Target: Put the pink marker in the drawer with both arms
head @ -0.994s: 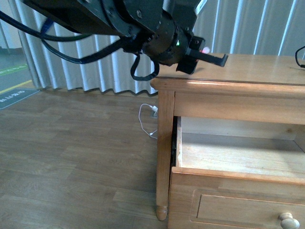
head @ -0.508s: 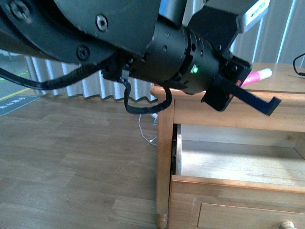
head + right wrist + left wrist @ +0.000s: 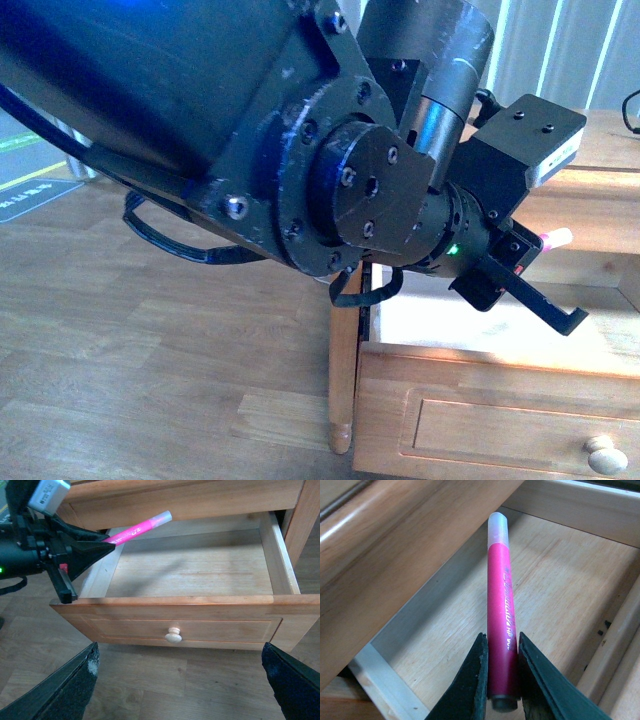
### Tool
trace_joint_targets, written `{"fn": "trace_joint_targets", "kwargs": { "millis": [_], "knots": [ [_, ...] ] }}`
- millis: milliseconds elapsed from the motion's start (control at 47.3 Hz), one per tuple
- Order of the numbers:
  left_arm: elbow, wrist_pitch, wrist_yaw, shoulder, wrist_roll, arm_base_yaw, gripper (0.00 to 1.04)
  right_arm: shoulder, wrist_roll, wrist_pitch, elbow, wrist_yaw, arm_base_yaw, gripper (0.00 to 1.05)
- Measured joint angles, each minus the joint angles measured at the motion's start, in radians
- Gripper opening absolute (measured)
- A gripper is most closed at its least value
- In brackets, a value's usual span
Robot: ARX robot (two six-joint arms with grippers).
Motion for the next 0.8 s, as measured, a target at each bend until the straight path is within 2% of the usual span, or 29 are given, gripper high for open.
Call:
{"fn": "trace_joint_targets", "kwargs": {
  "millis": [360,529,656,762,804],
  "knots": [
    [0.039,-0.019,-0.009,0.082,-0.002,-0.009,0.16,0.0,0.0,0.0,0.0,0.0,0.0,0.96],
    [0.028,-0.008,-0.058,0.068,0.0,-0.01,0.4,0.0,0.0,0.0,0.0,0.0,0.0,0.96],
    [-0.014,0.004,-0.154,0.022,0.008,-0.01,0.58,0.0,0.0,0.0,0.0,0.0,0.0,0.96],
    [-0.094,0.049,-0.275,-0.082,-0.016,-0.005,0.79,0.0,0.0,0.0,0.0,0.0,0.0,0.96],
    [-0.119,0.063,-0.301,-0.118,-0.027,-0.002,0.84,0.0,0.0,0.0,0.0,0.0,0.0,0.96]
  ]
}}
